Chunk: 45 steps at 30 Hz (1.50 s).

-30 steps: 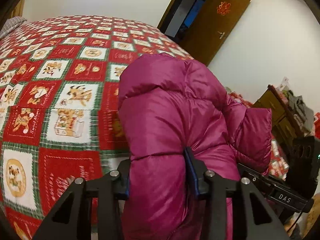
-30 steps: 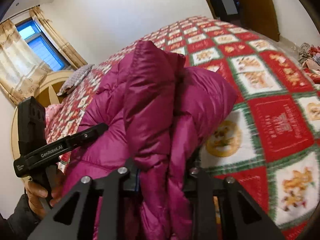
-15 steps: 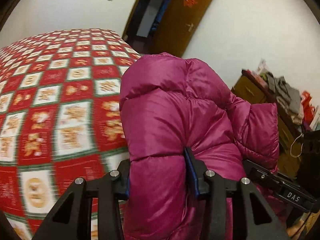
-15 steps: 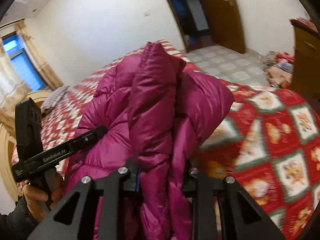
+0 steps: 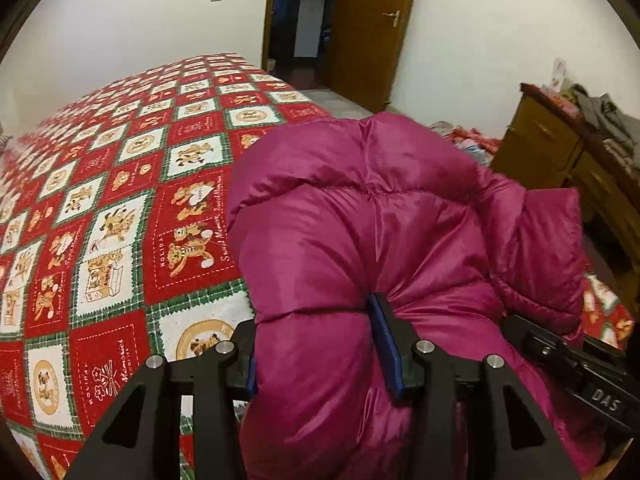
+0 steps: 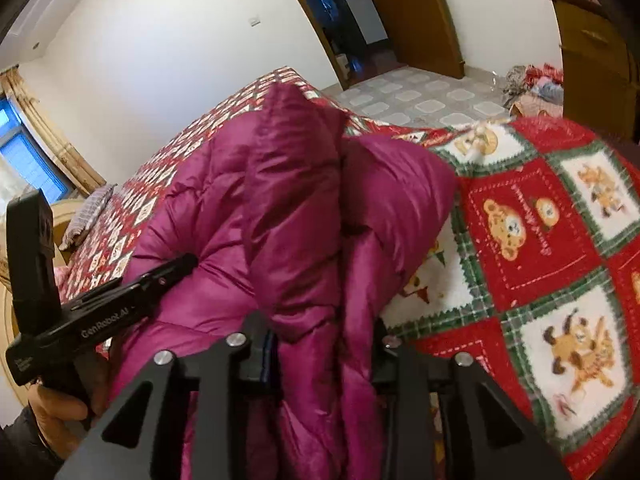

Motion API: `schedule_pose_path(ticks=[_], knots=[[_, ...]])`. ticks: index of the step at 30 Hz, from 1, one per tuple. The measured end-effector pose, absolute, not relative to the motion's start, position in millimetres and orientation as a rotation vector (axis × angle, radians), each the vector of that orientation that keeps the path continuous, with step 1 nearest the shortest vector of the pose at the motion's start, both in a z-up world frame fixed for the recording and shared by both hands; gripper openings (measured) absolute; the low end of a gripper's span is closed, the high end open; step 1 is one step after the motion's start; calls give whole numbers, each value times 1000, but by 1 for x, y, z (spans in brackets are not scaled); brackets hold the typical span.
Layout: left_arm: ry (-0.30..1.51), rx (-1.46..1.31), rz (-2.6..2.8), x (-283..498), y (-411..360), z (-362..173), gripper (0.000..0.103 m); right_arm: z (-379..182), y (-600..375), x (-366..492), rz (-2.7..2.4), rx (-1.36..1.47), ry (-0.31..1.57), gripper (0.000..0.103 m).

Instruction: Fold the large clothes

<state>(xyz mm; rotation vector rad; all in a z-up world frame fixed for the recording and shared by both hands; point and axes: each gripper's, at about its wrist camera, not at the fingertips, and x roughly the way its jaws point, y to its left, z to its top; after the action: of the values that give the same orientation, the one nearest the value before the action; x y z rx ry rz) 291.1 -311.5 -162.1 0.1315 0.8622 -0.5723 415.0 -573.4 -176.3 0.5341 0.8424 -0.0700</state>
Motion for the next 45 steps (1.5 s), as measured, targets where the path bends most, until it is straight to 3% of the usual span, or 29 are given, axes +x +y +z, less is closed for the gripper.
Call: schedule_pose_path(ticks=[6,8,15,20,22,25,28,34,45], knots=[[787,212,-481,288,-322,-179,55,-184,-581,416,-60,613,802,39],[779,227,-484,285,-322,-177,55,-177,-578,412,-75,592,808,51],[779,216,-487,284,-320,-174,55,-89,-568,381,-232,421,706,51],[776,230,-476,283,-322,-173,55,-41,-545,418,-257,419,687,51],[781,234,-476,284,-323,-172,55,-52,-546,445,-253,459,709,49],[779,240,-477,283,-322,-171,55,-95,-561,475,-305,473,796,34],[775,231,-485,283,-320,-172,57,-130,-563,482,-400,408,869,30],[759,226,-491,283,-322,-174,62,-166,-575,467,-411,384,861,29],[779,237,-497,287,-323,-173,66,-167,-572,472,-409,311,855,32]])
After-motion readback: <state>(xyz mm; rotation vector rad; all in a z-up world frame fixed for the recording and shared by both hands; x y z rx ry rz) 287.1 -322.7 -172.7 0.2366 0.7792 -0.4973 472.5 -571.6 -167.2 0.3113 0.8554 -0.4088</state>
